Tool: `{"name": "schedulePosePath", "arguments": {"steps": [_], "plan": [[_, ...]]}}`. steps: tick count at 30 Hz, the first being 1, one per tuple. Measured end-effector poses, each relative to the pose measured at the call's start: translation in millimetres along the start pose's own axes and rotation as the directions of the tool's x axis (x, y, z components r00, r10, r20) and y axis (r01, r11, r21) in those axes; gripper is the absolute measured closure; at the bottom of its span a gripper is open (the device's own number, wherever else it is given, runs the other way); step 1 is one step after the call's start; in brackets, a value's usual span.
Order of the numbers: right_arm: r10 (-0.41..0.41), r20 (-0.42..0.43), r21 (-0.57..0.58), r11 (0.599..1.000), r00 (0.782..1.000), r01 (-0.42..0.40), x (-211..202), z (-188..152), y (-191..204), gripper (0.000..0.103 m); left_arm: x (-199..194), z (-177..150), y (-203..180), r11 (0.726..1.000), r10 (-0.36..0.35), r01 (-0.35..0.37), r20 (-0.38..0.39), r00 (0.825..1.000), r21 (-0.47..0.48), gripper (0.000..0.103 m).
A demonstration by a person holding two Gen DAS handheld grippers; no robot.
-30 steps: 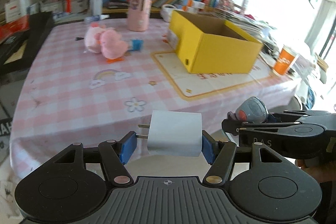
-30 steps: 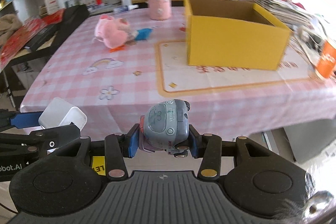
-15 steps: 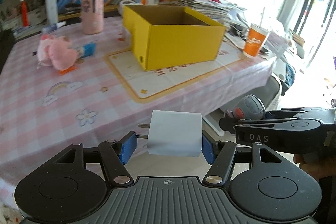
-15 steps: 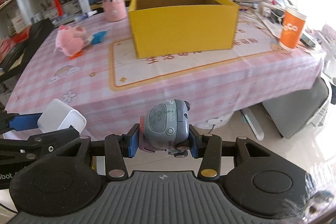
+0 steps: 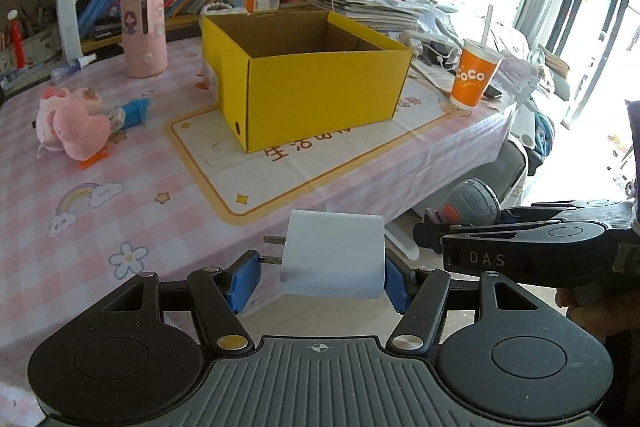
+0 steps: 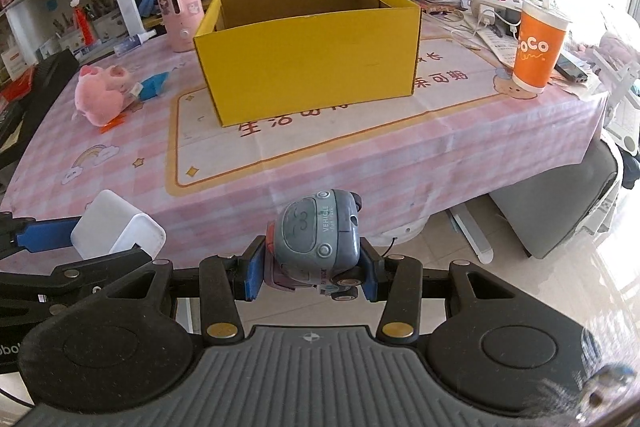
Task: Organize objects
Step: 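Carry the white cube and grey robot toy toward the yellow box with both tools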
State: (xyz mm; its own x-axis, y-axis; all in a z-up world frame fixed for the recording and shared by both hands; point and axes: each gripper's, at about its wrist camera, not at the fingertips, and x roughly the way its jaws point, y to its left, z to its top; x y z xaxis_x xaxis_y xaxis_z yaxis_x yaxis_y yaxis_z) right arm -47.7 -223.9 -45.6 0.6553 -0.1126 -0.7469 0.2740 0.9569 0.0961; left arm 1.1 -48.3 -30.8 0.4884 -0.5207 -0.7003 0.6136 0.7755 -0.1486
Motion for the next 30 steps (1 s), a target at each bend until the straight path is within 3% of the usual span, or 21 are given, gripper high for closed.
{"name": "schedulePosePath", "arguments": {"steps": [13,23,30], "plan": [[-0.021,-0.014,-0.006,1.000,1.000,0.021,19.0,21.7,-19.7,0.060,26.7,21.8,-4.2,1.000,-0.019,0.019,0.008,1.000,-0.005,0.039],[-0.029,0.030,-0.038,0.999,0.999,0.030,30.7,57.2,-32.4,0.060,37.8,55.2,-8.6,1.000,-0.017,0.016,0.090,0.996,0.020,0.039],[-0.020,0.128,-0.058,0.998,0.992,0.027,32.6,103.2,-47.2,0.060,45.2,96.4,-10.5,0.999,0.004,-0.013,0.189,0.982,0.045,0.039]]}}
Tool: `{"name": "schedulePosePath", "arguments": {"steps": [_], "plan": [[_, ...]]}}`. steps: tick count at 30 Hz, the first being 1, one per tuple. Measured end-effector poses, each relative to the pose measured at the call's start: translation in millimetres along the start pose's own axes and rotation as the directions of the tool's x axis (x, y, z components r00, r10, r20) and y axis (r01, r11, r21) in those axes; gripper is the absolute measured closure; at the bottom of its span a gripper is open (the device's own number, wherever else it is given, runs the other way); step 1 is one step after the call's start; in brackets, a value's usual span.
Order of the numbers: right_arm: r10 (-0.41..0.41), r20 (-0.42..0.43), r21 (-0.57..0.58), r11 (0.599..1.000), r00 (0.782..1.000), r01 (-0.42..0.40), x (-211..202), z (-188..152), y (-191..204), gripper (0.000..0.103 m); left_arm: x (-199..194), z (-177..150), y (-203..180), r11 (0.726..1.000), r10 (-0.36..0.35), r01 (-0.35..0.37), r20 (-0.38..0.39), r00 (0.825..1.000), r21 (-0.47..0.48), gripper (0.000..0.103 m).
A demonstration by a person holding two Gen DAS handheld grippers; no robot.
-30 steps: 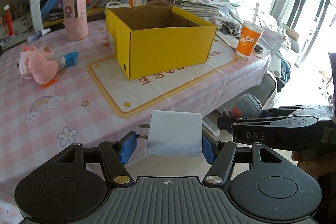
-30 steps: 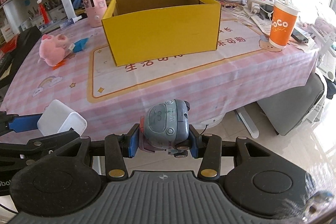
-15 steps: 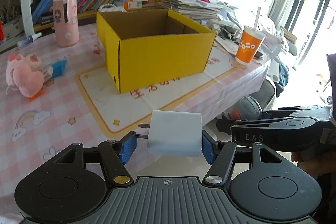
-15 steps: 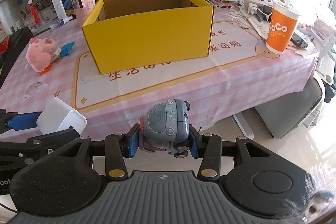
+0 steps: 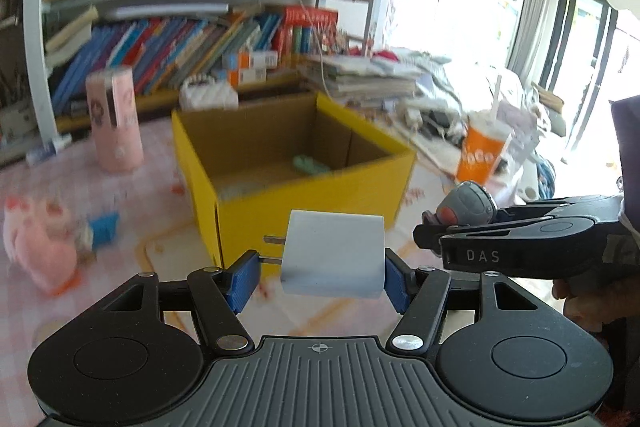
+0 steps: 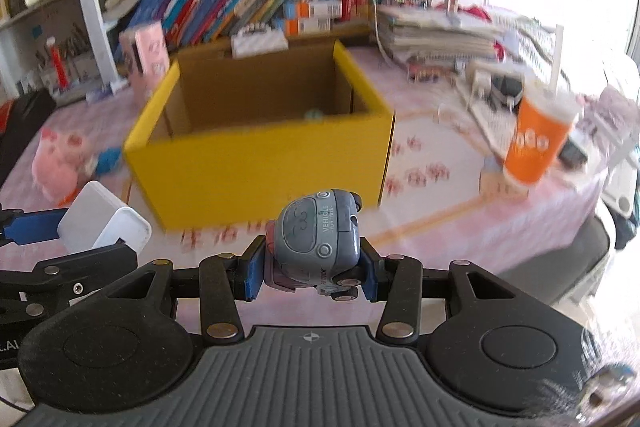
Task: Organize objects
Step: 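Carry the white cube and grey robot toy toward the yellow box with both tools, then lower the cube into the box and open the left tool while the right tool releases the robot toy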
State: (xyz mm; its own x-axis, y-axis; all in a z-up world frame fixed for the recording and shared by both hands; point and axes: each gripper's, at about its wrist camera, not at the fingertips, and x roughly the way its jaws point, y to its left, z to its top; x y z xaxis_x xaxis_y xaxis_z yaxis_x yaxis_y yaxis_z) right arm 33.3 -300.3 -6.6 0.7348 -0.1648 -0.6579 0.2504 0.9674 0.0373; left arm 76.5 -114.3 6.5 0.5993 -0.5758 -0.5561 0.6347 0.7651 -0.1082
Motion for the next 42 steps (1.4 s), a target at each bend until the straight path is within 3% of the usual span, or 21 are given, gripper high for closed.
{"name": "schedulePosePath", "arguments": {"steps": [8,18,34,42], "plan": [[0.042,0.122,-0.051,0.998,0.992,-0.036,17.0,61.9,-17.0,0.060,30.5,43.5,3.2,0.998,0.065,-0.065,0.069,0.995,0.009,0.039],[0.109,0.143,-0.130,0.987,0.984,-0.091,66.3,116.0,-24.1,0.060,91.8,63.8,4.5,0.988,0.155,-0.155,0.007,0.988,0.026,0.039],[0.208,-0.031,-0.269,0.940,0.978,-0.209,155.5,137.2,-4.1,0.060,153.1,61.1,10.3,0.970,0.241,-0.234,-0.118,0.963,0.068,0.039],[0.235,-0.147,-0.333,0.903,0.961,-0.271,191.5,139.4,18.2,0.060,157.6,61.9,18.9,0.975,0.219,-0.220,-0.149,0.964,0.015,0.038]]}}
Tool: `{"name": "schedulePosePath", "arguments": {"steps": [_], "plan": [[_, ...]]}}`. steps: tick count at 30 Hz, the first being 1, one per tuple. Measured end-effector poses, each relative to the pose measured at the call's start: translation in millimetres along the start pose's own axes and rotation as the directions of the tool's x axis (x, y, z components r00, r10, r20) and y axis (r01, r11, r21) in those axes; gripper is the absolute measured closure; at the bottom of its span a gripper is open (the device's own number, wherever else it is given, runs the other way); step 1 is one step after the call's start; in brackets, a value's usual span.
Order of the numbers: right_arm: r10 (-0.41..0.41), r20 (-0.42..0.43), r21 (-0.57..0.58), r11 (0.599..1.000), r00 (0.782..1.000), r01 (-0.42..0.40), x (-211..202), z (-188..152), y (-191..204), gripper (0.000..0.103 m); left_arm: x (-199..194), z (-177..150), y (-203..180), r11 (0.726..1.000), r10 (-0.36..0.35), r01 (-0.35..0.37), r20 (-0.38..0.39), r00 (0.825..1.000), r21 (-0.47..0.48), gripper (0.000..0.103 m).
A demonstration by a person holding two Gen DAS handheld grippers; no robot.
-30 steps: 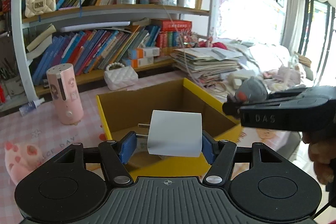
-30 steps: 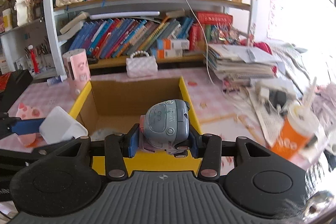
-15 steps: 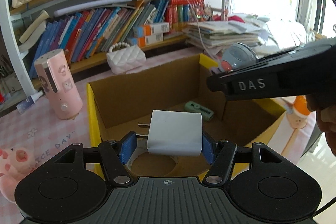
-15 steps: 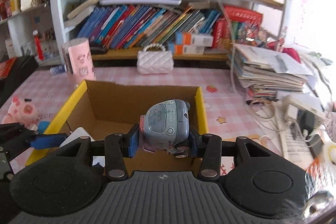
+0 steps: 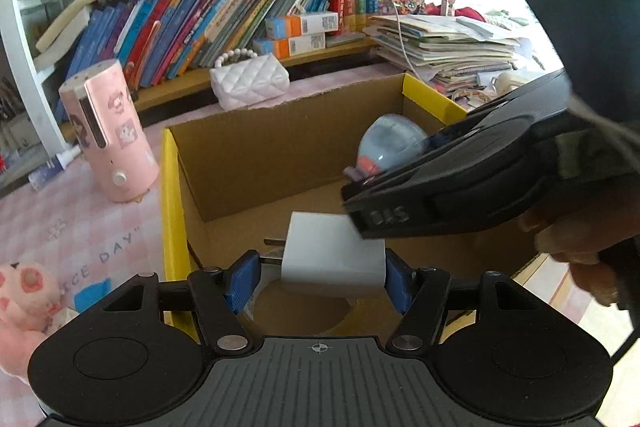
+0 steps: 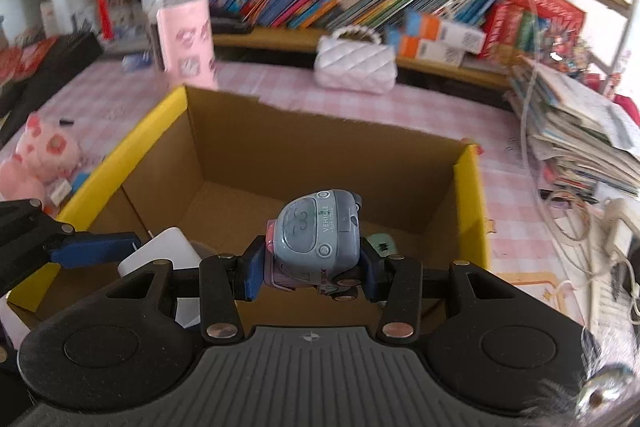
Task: Organize objects
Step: 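Lower the cube into the box and open the left tool while the right tool releases the robot toy, then withdraw both tools up and away from the yellow box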
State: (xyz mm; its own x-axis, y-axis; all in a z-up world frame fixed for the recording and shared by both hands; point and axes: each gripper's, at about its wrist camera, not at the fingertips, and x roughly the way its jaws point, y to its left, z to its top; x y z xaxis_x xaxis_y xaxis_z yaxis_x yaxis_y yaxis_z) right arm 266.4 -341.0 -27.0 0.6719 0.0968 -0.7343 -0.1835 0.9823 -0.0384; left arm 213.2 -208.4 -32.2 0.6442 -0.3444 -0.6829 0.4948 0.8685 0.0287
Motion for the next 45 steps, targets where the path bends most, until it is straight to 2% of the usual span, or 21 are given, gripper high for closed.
{"name": "schedulePosePath", "arguments": {"steps": [7,16,20,21,26,35,41,45], "plan": [[0.035,-0.071,-0.008,0.999,0.997,-0.036,16.5,1.1,3.4,0.060,-2.3,-1.6,-2.8,1.000,0.019,-0.019,0.016,1.000,0.006,0.038],[0.044,-0.095,-0.002,0.999,0.995,-0.045,20.2,0.8,2.8,0.060,-8.3,-3.1,-3.0,0.999,0.054,-0.054,0.039,0.998,0.001,0.038],[0.041,-0.095,0.007,0.999,0.995,-0.040,20.2,0.6,1.8,0.060,-13.8,-3.0,-3.0,0.998,0.055,-0.055,0.053,0.997,-0.002,0.034],[0.039,-0.090,0.011,0.999,0.995,-0.038,19.0,0.1,1.5,0.059,-15.8,-3.2,-3.0,0.998,0.057,-0.057,0.059,0.997,-0.003,0.029],[0.034,-0.024,0.041,0.999,0.999,-0.033,2.7,-2.4,-1.3,0.053,-30.0,-4.5,-3.1,0.998,0.061,-0.060,0.100,0.993,-0.012,0.027],[-0.029,0.097,0.133,0.991,0.995,0.016,-51.0,-16.5,-4.2,0.053,-74.2,-12.3,5.0,0.997,0.062,-0.053,0.181,0.981,-0.053,0.022],[-0.136,0.185,0.221,0.971,0.973,0.094,-98.4,-34.1,2.0,0.053,-107.3,-24.8,14.1,0.995,0.066,-0.048,0.227,0.972,-0.086,0.018],[-0.207,0.206,0.268,0.952,0.956,0.149,-122.3,-51.9,12.9,0.053,-119.6,-38.6,20.5,0.994,0.067,-0.045,0.233,0.970,-0.097,0.018]]}}
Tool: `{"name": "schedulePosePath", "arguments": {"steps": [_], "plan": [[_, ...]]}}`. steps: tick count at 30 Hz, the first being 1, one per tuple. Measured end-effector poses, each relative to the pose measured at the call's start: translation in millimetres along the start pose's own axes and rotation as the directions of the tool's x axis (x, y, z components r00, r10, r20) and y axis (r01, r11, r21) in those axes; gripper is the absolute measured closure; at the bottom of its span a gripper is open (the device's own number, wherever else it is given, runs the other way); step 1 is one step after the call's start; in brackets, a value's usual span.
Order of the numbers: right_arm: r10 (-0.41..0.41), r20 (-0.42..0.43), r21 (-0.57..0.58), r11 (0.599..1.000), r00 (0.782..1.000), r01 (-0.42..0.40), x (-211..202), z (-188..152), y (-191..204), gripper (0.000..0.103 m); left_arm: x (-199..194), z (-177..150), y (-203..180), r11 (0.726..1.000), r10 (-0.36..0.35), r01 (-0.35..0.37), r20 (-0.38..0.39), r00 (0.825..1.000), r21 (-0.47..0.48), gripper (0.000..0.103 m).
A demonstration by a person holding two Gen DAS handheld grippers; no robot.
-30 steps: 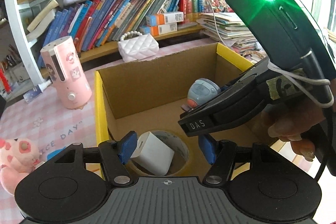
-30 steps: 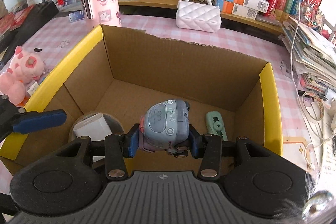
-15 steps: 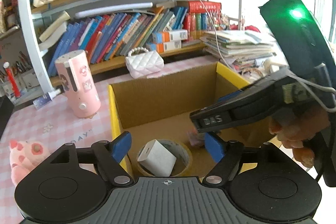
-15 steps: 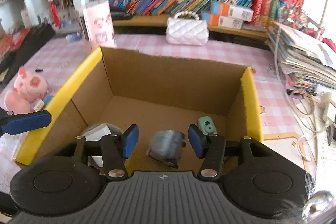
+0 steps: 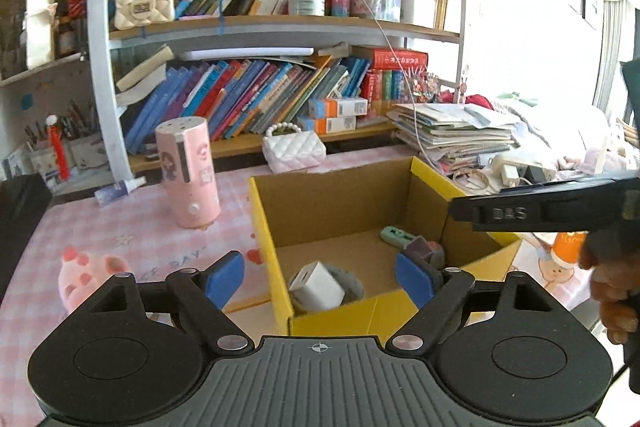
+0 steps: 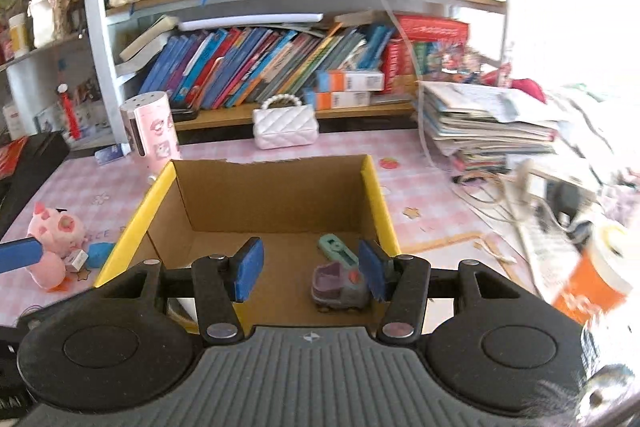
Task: Organize objects
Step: 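Withdraw both tools up and away from the yellow box, then move both tools back toward the pink plush toys on the table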
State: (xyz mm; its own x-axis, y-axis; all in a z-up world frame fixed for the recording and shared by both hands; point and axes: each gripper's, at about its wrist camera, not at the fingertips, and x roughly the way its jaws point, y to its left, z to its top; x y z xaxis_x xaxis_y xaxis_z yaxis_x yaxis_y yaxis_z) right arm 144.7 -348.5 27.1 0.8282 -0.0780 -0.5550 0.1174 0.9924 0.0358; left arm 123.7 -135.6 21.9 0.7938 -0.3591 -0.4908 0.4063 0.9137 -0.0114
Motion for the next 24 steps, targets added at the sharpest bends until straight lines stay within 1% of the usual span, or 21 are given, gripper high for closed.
{"name": "schedulePosePath", "arguments": {"steps": [3,7,13,19,24], "plan": [[-0.028,-0.002,0.016,0.999,1.000,0.028,-15.3,-14.3,5.2,0.053,-8.2,-12.1,7.0,1.000,0.010,-0.010,-0.015,1.000,0.004,0.018],[-0.049,-0.040,0.015,0.999,0.998,0.050,-26.2,-38.4,21.7,0.053,-17.8,-31.7,18.4,0.999,0.032,-0.032,-0.059,0.998,-0.006,0.018],[-0.076,-0.101,-0.013,0.997,0.992,0.075,-39.2,-77.5,52.2,0.053,-34.1,-62.9,35.5,0.997,0.072,-0.077,-0.133,0.988,-0.028,0.018],[-0.080,-0.145,-0.035,0.997,0.986,0.075,-53.3,-104.8,79.6,0.053,-52.7,-88.7,46.2,0.995,0.091,-0.098,-0.199,0.976,-0.022,0.018],[-0.056,-0.171,-0.053,0.997,0.984,0.047,-66.0,-122.0,100.9,0.053,-70.8,-101.5,55.8,0.994,0.096,-0.105,-0.217,0.971,-0.029,0.017]]}}
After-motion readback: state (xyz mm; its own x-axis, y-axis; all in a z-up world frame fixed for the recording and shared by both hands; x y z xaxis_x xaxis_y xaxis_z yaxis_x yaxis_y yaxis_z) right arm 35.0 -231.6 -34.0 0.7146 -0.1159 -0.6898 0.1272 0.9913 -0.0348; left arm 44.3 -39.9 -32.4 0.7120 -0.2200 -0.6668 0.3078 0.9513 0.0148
